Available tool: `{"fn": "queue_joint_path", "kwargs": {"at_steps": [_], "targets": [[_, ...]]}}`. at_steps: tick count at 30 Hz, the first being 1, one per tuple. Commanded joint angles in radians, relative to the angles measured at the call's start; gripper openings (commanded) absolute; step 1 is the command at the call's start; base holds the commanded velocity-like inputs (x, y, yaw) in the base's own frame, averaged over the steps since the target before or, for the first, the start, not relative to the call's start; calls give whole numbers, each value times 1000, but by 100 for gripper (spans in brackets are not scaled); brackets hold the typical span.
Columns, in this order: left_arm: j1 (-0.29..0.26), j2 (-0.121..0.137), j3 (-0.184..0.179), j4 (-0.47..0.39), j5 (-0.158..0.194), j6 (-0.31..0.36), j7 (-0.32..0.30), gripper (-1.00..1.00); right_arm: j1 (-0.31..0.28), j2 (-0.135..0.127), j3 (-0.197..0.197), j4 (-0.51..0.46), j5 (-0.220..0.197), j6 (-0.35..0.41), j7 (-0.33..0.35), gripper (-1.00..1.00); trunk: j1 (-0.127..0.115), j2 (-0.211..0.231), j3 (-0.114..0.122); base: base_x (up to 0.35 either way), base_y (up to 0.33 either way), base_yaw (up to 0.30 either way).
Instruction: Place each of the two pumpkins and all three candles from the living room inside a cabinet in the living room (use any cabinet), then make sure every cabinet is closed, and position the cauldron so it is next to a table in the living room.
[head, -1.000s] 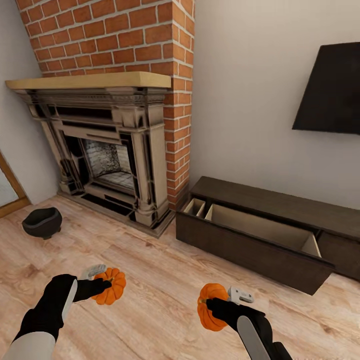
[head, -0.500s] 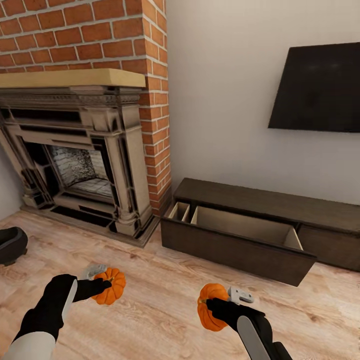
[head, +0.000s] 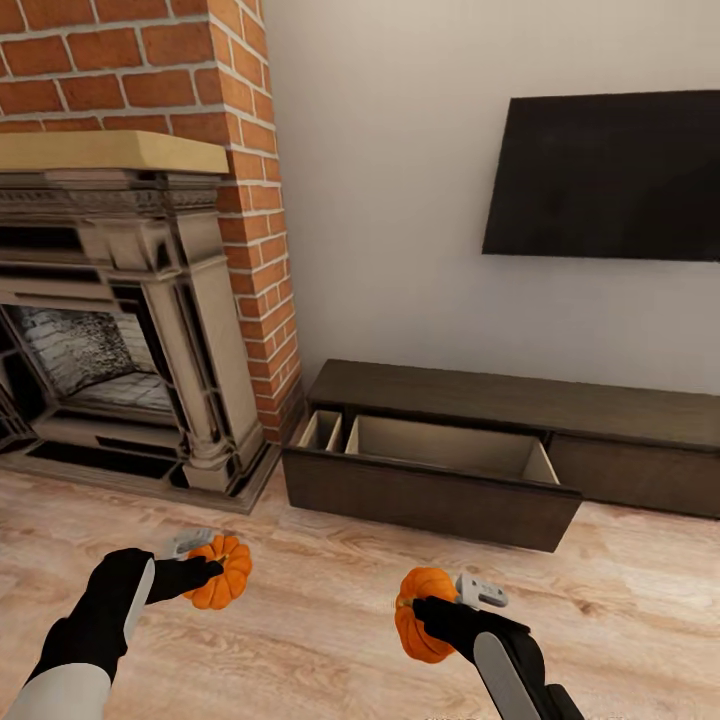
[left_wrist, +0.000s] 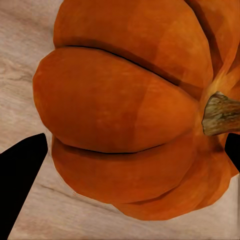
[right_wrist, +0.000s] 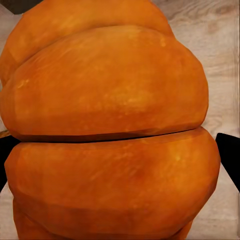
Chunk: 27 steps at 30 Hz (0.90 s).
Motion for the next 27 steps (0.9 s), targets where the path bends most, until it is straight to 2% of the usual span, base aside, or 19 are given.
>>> {"fn": "queue_joint_path", "kwargs": {"at_steps": [1,8,10,22,27], "targets": [[0,0,0,0,4,0,1,-100,0,0,0,0,-1,-1,1,-100,0,0,0,12,1,-288],[0,0,1,0,4,3,0,-100,0,0,0,1,0,-2,1,-100,0,0,0,3,0,-287],[0,0,1,0,4,6,0,-100,0,0,1,1,6,-3,1,-100,-8,14,6,0,0,-181],[0,-2,1,0,5,11,2,-100,0,0,3,44,16,-24,-4,-100,-54,98,43,0,0,-18],[0,-2,0,0,4,10,3,-100,0,0,-1,41,6,-24,-2,-100,-73,133,59,0,0,0]]}}
